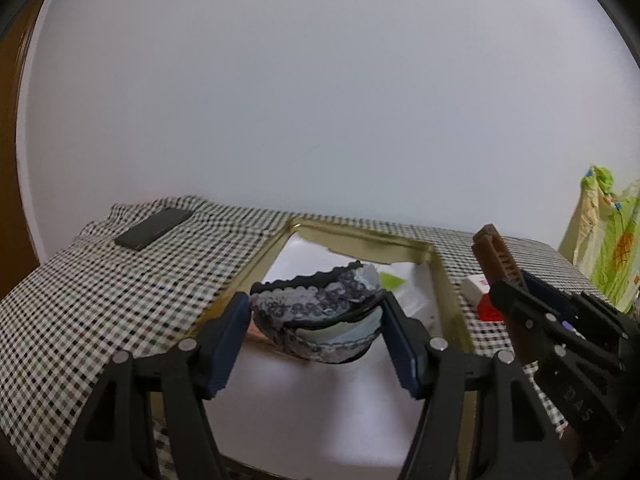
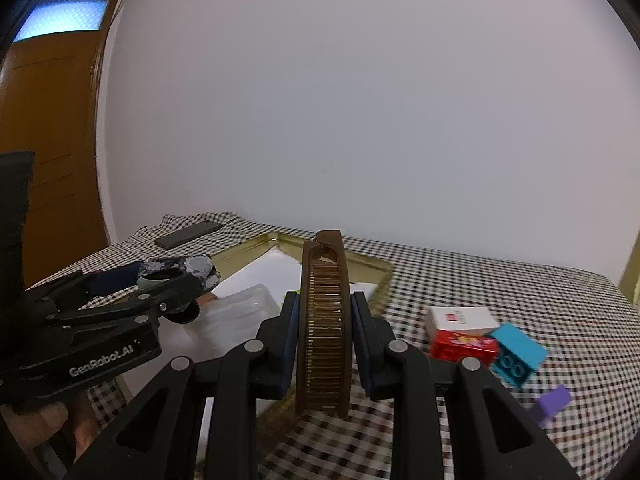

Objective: Organize rigid objects
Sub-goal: 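Carry the pouch and the brown rack over the gold tray with both grippers, then lower the pouch and rack into the tray and open both grippers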

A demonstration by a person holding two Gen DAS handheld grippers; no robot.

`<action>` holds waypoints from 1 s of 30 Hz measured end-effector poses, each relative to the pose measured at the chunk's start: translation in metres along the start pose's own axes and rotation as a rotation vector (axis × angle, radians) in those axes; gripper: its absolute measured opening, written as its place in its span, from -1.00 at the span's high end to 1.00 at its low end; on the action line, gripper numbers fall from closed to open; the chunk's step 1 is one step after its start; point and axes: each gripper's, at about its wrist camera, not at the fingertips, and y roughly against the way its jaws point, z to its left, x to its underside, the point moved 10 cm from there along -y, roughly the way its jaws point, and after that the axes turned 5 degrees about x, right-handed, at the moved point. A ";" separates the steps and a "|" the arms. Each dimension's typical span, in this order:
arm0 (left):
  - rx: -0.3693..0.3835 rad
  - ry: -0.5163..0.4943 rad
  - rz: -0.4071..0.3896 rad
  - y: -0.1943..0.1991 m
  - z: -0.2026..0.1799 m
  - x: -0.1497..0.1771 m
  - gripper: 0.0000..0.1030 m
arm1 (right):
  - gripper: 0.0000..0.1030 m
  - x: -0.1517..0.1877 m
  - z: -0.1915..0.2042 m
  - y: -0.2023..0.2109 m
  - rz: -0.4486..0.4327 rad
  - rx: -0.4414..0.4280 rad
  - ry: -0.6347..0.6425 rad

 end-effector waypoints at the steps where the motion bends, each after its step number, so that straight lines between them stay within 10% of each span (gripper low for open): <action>1: -0.004 0.007 0.006 -0.001 0.003 0.000 -0.26 | 0.47 0.001 0.003 -0.002 0.005 -0.009 0.003; 17: -0.078 0.032 0.061 -0.019 0.029 0.005 -0.32 | 0.45 0.010 0.045 -0.038 0.150 -0.141 0.059; 30: -0.110 0.072 -0.003 -0.005 0.037 -0.001 -0.99 | -0.31 0.001 0.022 -0.017 0.091 -0.117 -0.059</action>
